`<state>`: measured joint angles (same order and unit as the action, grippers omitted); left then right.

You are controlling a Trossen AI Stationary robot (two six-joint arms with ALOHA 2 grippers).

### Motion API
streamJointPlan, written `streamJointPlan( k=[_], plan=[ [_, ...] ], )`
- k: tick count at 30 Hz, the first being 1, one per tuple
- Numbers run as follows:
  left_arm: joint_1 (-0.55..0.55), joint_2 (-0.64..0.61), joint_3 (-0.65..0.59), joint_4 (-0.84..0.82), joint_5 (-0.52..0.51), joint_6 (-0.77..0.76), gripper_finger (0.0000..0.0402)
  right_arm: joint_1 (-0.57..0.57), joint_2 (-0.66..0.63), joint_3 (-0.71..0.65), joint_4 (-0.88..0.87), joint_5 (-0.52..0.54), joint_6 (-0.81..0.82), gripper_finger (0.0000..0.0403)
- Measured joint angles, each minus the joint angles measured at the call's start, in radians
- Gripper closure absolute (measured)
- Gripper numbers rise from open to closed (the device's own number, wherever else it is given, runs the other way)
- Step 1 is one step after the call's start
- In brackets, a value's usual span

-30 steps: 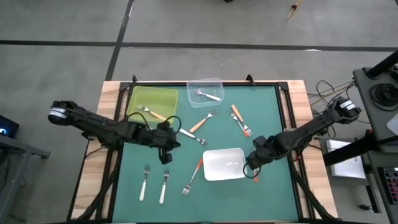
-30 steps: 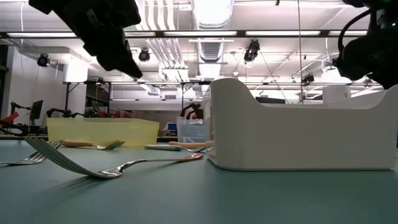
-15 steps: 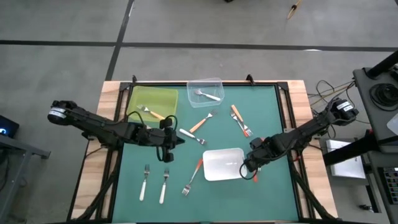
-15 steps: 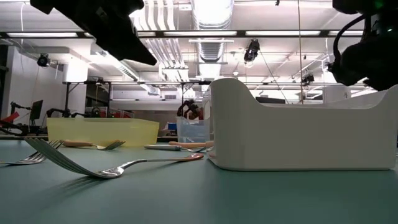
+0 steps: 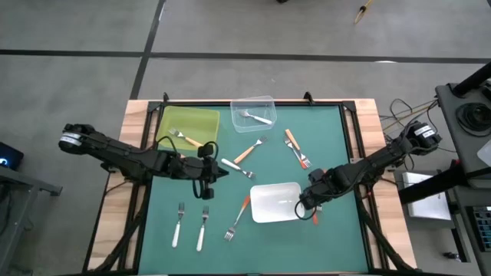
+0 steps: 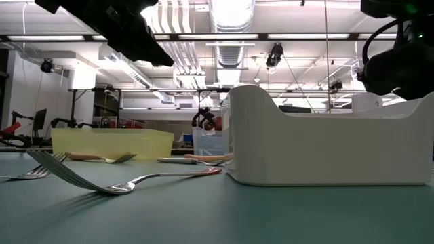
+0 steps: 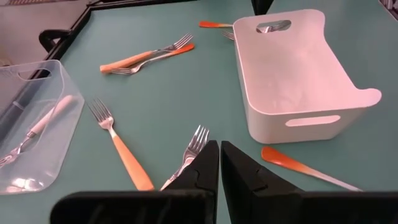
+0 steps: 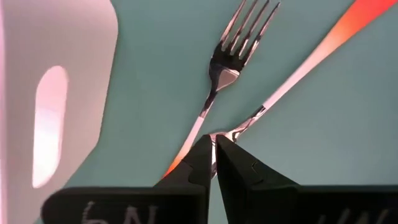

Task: Sort silverware by color (type)
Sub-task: Put the orange fork into the white bin

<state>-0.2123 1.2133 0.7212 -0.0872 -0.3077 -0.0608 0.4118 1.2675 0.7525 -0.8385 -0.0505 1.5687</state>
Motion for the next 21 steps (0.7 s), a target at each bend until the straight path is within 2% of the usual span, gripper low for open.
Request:
streamJointPlan(
  k=[13, 21],
  plan=[
    [0.000, 0.002, 0.000, 0.000, 0.000, -0.001, 0.0402, 0.000, 0.081, -0.002, 0.008, 0.058, -0.014, 0.0265],
    [0.000, 0.002, -0.001, 0.000, 0.000, -0.003, 0.0402, 0.000, 0.138, -0.002, 0.030, 0.050, -0.024, 0.0241]
  ],
)
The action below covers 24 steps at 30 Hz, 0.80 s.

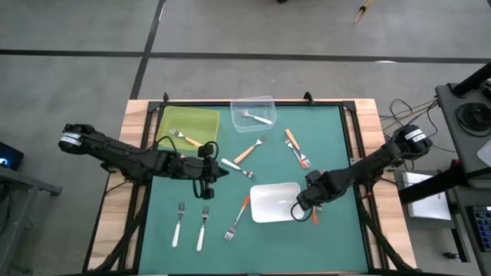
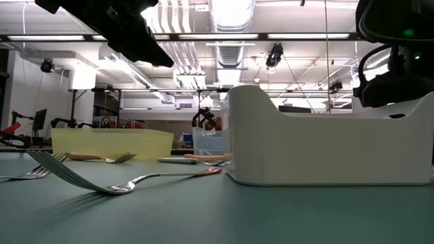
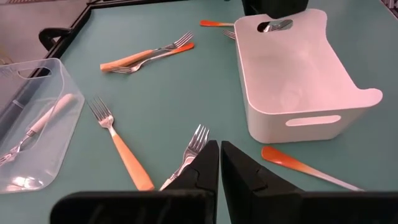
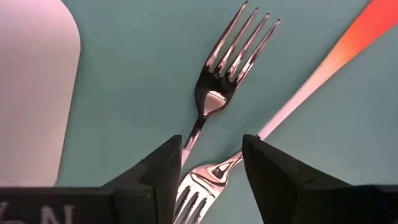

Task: Sort silverware by color (type)
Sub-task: Put the orange fork into the white bin

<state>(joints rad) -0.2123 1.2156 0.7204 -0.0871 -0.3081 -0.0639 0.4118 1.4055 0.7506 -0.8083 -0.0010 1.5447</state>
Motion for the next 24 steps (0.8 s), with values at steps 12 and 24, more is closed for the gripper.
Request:
streamJointPlan(
  k=[12, 24],
  plan=[
    [0.000, 0.000, -0.001, 0.008, 0.000, 0.003, 0.0402, 0.000, -0.007, -0.003, 0.038, 0.029, 0.015, 0.0247],
    [0.001, 0.000, -0.001, 0.045, 0.000, 0.030, 0.0402, 0.000, 0.035, -0.009, 0.057, 0.028, 0.027, 0.0298]
  ],
)
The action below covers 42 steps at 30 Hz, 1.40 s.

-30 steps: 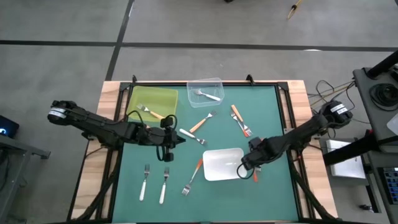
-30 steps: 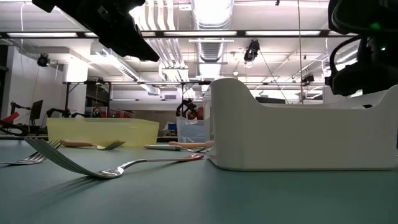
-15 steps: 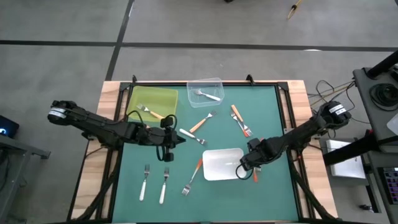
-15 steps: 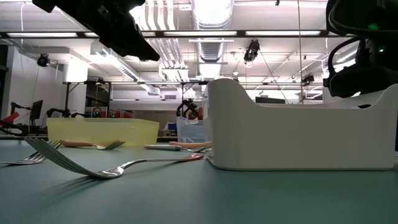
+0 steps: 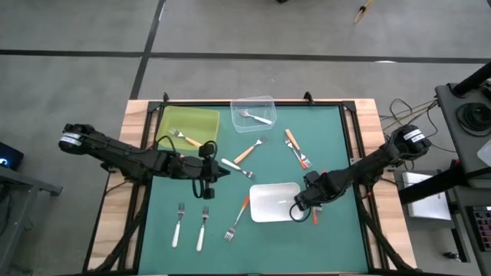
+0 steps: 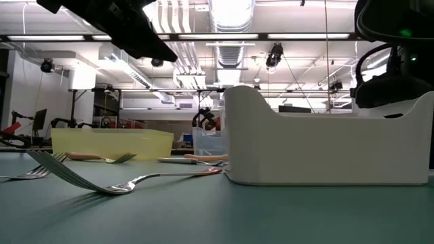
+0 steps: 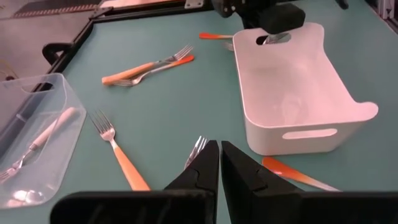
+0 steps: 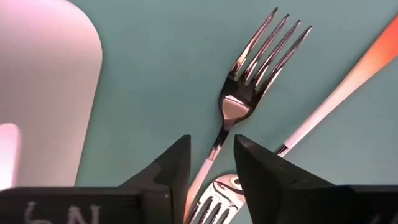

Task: Sort silverware by color (type)
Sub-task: Put the orange fork into the white bin

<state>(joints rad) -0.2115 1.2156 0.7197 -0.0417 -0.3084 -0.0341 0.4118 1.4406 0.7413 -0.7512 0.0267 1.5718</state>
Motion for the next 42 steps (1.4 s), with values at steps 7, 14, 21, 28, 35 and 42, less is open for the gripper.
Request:
streamJointPlan(
  k=[7, 14, 21, 28, 35, 42],
  plan=[
    [0.000, 0.000, 0.000, 0.014, 0.000, 0.007, 0.0402, -0.016, 0.001, -0.003, 0.007, -0.001, -0.005, 0.0370],
    [0.000, 0.000, 0.000, 0.016, 0.000, 0.000, 0.0402, -0.027, -0.006, -0.004, 0.005, -0.001, -0.008, 0.0393],
    [-0.001, 0.000, 0.000, 0.051, 0.001, 0.006, 0.0402, -0.031, -0.070, -0.003, -0.056, 0.064, 0.006, 0.0393],
    [-0.001, 0.000, 0.000, 0.054, 0.001, 0.006, 0.0402, -0.034, -0.173, 0.002, -0.119, 0.091, 0.024, 0.0394],
    [-0.001, 0.000, 0.000, 0.059, 0.001, 0.019, 0.0402, -0.033, -0.263, 0.003, -0.158, 0.178, 0.024, 0.0394],
    [-0.001, 0.000, 0.000, 0.072, 0.001, 0.026, 0.0402, -0.033, -0.376, 0.003, -0.162, 0.372, 0.004, 0.0394]
  ],
)
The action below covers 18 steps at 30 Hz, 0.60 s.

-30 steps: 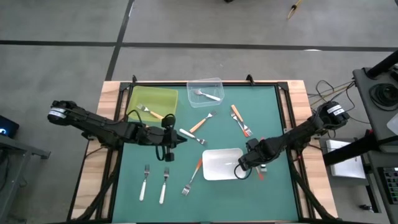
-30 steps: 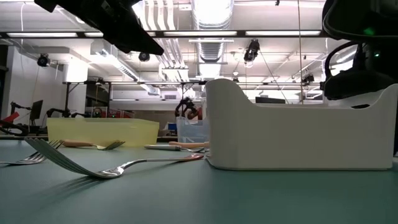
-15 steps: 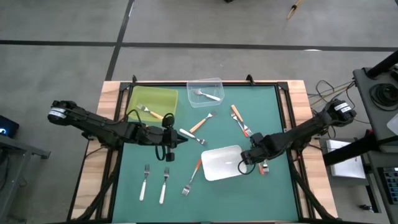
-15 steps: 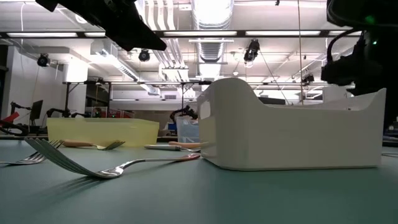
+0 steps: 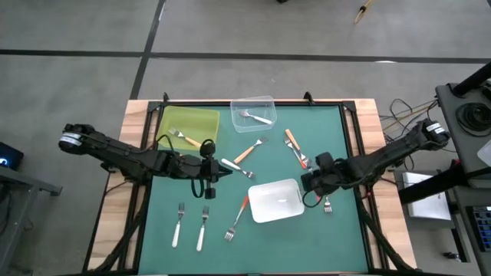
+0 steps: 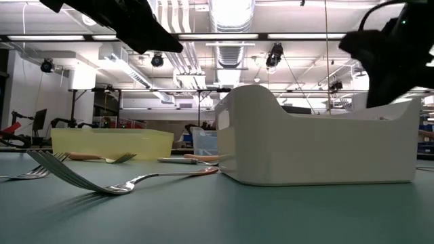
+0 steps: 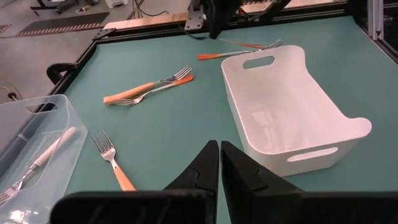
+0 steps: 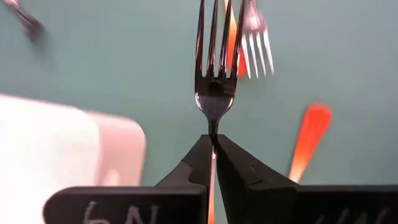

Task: Sort silverware by color (type)
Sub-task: Put the orange fork into the white bin

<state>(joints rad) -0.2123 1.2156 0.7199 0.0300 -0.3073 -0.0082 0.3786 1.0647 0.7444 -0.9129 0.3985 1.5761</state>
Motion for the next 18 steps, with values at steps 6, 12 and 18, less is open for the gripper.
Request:
streamJointPlan(
  k=[6, 12, 18],
  plan=[
    [0.000, 0.000, 0.023, 0.003, 0.001, 0.018, 0.0402, 0.000, -0.107, 0.000, 0.044, 0.130, -0.123, 0.0394],
    [0.001, 0.000, 0.041, 0.001, 0.000, 0.071, 0.0402, -0.012, -0.153, 0.001, 0.319, 0.177, -0.438, 0.0394],
    [0.004, 0.000, 0.050, 0.001, 0.000, 0.080, 0.0402, -0.052, -0.149, 0.002, 0.558, 0.099, -0.714, 0.0394]
  ],
)
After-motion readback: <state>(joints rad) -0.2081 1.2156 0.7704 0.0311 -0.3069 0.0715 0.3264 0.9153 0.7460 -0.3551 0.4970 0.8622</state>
